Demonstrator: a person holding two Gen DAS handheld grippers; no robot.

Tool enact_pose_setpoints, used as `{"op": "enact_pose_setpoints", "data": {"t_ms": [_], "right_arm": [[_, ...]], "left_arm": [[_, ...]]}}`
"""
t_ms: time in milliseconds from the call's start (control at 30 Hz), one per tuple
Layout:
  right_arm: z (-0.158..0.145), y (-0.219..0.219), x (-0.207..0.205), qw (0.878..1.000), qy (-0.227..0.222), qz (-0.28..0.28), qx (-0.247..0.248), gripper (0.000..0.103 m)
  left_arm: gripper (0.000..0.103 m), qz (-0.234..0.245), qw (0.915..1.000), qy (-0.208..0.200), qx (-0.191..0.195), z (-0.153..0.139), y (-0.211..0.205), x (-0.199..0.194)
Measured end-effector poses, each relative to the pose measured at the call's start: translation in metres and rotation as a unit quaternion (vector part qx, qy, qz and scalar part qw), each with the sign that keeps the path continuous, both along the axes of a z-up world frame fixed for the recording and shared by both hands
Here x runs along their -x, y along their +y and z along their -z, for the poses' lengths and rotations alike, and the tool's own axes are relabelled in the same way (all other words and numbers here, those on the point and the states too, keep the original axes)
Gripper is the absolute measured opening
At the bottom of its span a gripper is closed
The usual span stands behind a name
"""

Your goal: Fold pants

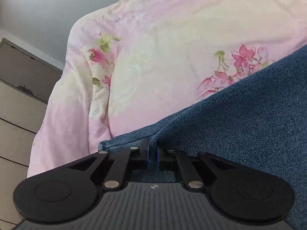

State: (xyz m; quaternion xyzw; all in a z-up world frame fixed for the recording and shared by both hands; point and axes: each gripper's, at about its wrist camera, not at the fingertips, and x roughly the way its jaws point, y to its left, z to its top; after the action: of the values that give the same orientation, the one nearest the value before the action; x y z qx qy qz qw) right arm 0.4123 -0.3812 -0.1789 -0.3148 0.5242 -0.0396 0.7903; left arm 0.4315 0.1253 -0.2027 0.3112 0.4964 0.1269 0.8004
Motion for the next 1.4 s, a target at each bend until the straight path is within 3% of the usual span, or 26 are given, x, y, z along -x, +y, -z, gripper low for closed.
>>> {"op": "enact_pose_setpoints", "data": {"t_ms": [100, 167, 200, 233, 267, 400, 567, 700, 733, 867, 1033, 1067, 1133, 1233, 1300, 1400], "right_arm": [[-0.002, 0.001, -0.002, 1.0, 0.006, -0.008, 0.008, 0.021], [-0.013, -0.001, 0.0, 1.0, -0.004, -0.002, 0.004, 0.038], [-0.022, -0.002, 0.003, 1.0, -0.014, 0.0, -0.005, 0.062], [-0.032, -0.003, 0.006, 1.0, -0.025, 0.005, -0.014, 0.076], [-0.041, -0.003, 0.009, 0.999, -0.034, 0.01, -0.022, 0.077], [-0.073, 0.003, 0.034, 0.997, -0.058, 0.019, -0.043, 0.078], [-0.093, 0.008, 0.087, 0.991, -0.058, 0.037, -0.113, 0.078], [-0.094, 0.0, 0.134, 0.979, -0.059, 0.09, -0.175, 0.078], [-0.092, -0.006, 0.146, 0.973, -0.061, 0.112, -0.194, 0.078], [-0.085, -0.037, 0.186, 0.937, -0.079, 0.208, -0.27, 0.078], [-0.074, -0.072, 0.221, 0.875, -0.113, 0.307, -0.358, 0.078], [-0.071, -0.08, 0.225, 0.861, -0.121, 0.323, -0.372, 0.078], [-0.067, -0.099, 0.231, 0.832, -0.141, 0.362, -0.395, 0.078], [-0.058, -0.129, 0.233, 0.784, -0.166, 0.407, -0.438, 0.081], [-0.047, -0.147, 0.227, 0.762, -0.178, 0.433, -0.448, 0.083], [-0.025, -0.178, 0.207, 0.723, -0.174, 0.47, -0.476, 0.08]], "left_arm": [[0.015, 0.011, 0.9999, -0.001, 0.006, -0.006, 0.004, 0.005], [0.02, 0.0, 0.9982, -0.009, 0.06, -0.027, 0.02, 0.007], [0.036, -0.012, 0.9959, -0.017, 0.088, -0.04, 0.029, 0.009], [0.059, -0.022, 0.9923, -0.036, 0.117, -0.055, 0.039, 0.013], [0.065, -0.028, 0.9881, -0.057, 0.14, -0.07, 0.048, 0.018], [0.067, -0.061, 0.9685, -0.113, 0.213, -0.127, 0.087, 0.044], [0.067, -0.128, 0.9517, -0.109, 0.257, -0.141, 0.131, 0.085], [0.067, -0.177, 0.9171, -0.102, 0.342, -0.12, 0.158, 0.127], [0.067, -0.195, 0.9051, -0.109, 0.362, -0.113, 0.163, 0.139], [0.067, -0.263, 0.8438, -0.142, 0.446, -0.081, 0.179, 0.169], [0.067, -0.324, 0.7727, -0.174, 0.518, -0.043, 0.19, 0.183], [0.067, -0.33, 0.7643, -0.175, 0.526, -0.037, 0.191, 0.182], [0.067, -0.341, 0.7583, -0.18, 0.526, -0.027, 0.191, 0.177], [0.067, -0.357, 0.7402, -0.191, 0.537, -0.015, 0.194, 0.171], [0.065, -0.37, 0.7306, -0.196, 0.54, -0.009, 0.195, 0.164], [0.055, -0.376, 0.7347, -0.202, 0.527, -0.003, 0.191, 0.156]]}}
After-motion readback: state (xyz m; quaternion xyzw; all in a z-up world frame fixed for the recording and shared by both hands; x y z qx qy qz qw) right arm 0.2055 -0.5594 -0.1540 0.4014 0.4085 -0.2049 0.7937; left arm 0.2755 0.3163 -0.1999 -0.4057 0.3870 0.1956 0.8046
